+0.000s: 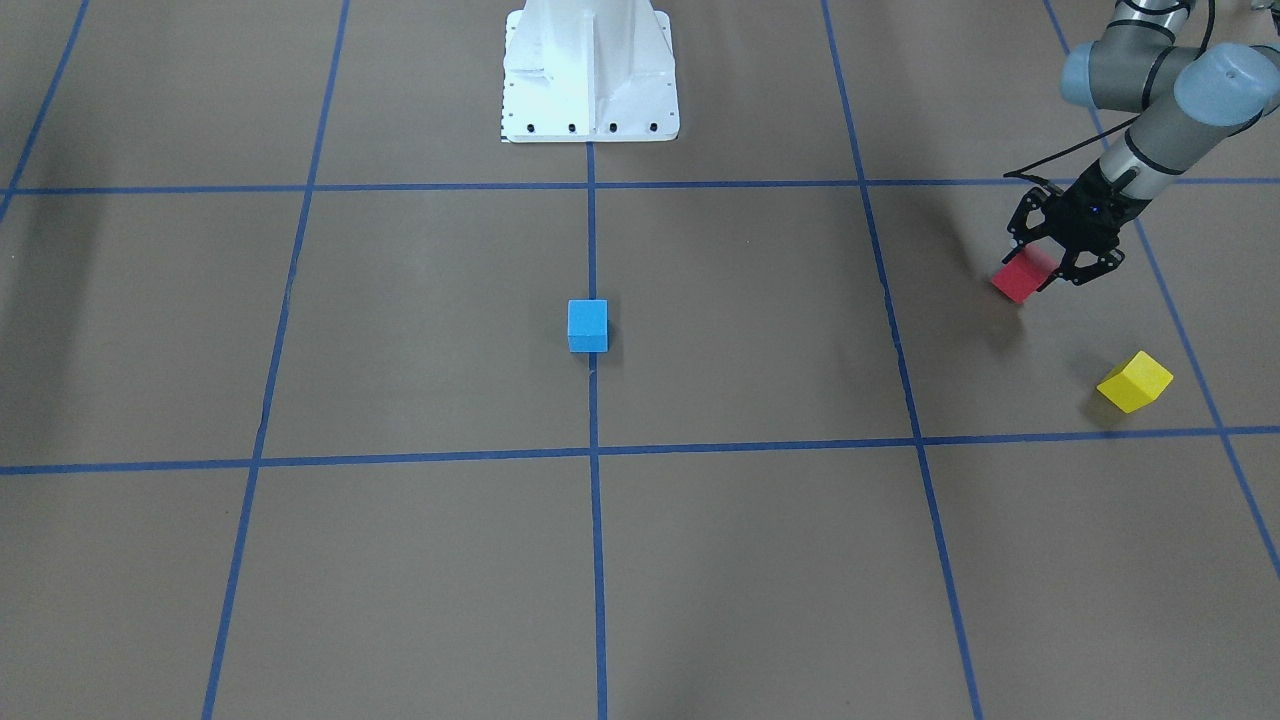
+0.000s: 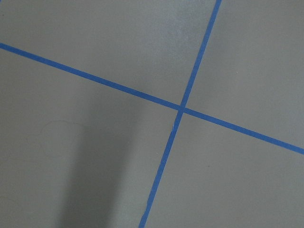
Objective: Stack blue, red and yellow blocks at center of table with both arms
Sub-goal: 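Reach the left gripper down and grasp the red cube, then carry the red cube with the left gripper over the blue cube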
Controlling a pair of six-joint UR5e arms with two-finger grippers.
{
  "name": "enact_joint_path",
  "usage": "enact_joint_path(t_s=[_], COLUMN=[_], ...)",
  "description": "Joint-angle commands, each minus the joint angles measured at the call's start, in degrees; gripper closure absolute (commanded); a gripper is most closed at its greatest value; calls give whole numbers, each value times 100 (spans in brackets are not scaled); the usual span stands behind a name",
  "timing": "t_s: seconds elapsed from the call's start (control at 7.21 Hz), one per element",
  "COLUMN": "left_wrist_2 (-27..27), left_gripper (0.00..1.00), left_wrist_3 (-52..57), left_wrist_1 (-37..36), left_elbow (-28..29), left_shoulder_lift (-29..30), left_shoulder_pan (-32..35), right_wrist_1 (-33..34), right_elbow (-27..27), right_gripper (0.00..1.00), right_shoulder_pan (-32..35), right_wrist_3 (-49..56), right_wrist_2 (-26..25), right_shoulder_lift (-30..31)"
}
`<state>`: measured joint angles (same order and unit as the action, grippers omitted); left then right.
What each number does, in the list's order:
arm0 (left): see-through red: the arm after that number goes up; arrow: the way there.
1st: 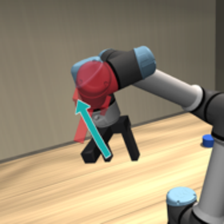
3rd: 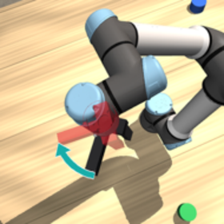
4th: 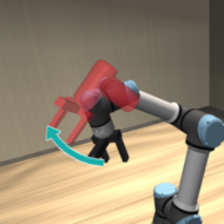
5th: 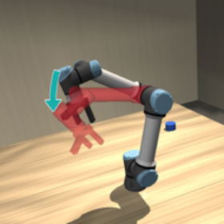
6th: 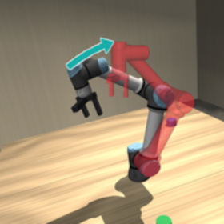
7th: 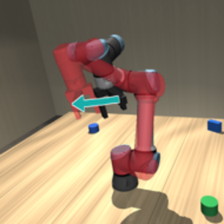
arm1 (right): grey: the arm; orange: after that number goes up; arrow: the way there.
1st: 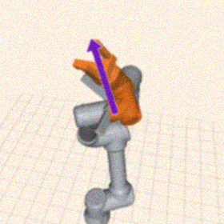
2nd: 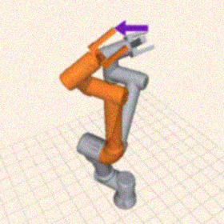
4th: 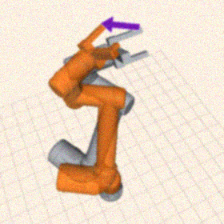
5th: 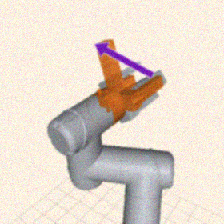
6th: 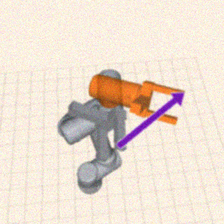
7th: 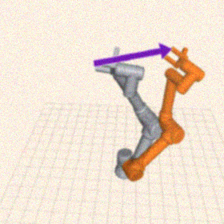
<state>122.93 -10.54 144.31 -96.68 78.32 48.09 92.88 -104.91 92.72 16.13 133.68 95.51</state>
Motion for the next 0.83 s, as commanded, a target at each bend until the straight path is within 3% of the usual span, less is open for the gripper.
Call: enact_joint_path(t_s=[0.0, 0.42, 0.69], left_wrist_2=[162, 91, -502], left_gripper=[100, 100, 100], left_wrist_3=[-1032, -2334, -3291], left_wrist_1=[-557, -2595, -3842], left_elbow=[-516, -853, -862], left_shoulder_lift=[374, 2120, 3359], left_shoulder_pan=[16, -1, -612], right_wrist_1=[2, 2, 2], right_elbow=[50, 103, 234], right_gripper=[0, 0, 0], right_shoulder_pan=[18, 44, 70], right_wrist_3=[-4, -109, -188], right_wrist_2=[-9, 43, 17], right_shoulder_lift=[38, 143, 257])
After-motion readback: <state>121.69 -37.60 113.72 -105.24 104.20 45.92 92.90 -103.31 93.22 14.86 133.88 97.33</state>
